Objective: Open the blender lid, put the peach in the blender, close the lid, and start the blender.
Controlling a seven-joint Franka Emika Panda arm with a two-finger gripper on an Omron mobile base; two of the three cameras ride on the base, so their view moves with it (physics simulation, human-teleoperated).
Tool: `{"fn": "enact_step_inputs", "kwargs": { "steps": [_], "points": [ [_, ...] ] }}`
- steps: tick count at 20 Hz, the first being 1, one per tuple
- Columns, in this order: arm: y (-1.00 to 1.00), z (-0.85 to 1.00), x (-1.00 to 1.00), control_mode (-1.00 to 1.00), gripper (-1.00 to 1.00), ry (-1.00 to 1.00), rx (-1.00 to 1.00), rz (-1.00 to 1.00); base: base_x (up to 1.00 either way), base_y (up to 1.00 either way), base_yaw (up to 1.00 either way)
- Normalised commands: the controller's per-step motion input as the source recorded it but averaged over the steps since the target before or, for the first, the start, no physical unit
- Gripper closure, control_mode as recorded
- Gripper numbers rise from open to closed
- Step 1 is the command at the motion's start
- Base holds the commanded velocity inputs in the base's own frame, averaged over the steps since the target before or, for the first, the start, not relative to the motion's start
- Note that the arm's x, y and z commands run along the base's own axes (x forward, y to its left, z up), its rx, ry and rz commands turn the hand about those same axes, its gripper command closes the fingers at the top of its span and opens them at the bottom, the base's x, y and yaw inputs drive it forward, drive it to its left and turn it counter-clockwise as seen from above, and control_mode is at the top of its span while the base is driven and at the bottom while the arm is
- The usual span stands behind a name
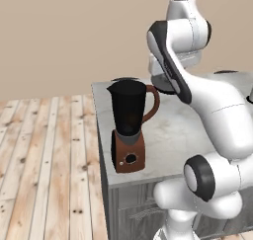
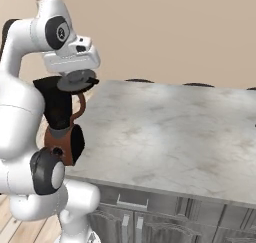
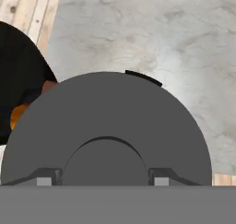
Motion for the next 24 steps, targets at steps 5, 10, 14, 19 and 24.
{"fn": "enact_step_inputs", "kwargs": {
  "steps": [5, 10, 14, 19, 24],
  "points": [
    [0.6, 0.18, 0.09, -1.0, 1.0, 0.13, 0.0, 0.0, 0.0, 0.0, 0.0],
    [0.51, 0.04, 0.01, -1.0, 1.0, 0.03, 0.0, 0.0, 0.0, 0.0, 0.0],
    [0.59, 0.0, 0.14, -1.0, 1.0, 0.02, 0.0, 0.01, 0.0, 0.0, 0.0],
    [0.54, 0.0, 0.27, -1.0, 1.0, 0.0, 0.0, 0.02, 0.0, 0.0, 0.0],
    [0.21, -0.12, 0.34, -1.0, 1.0, 0.0, 0.0, 0.06, 0.0, 0.0, 0.0]
  ]
}}
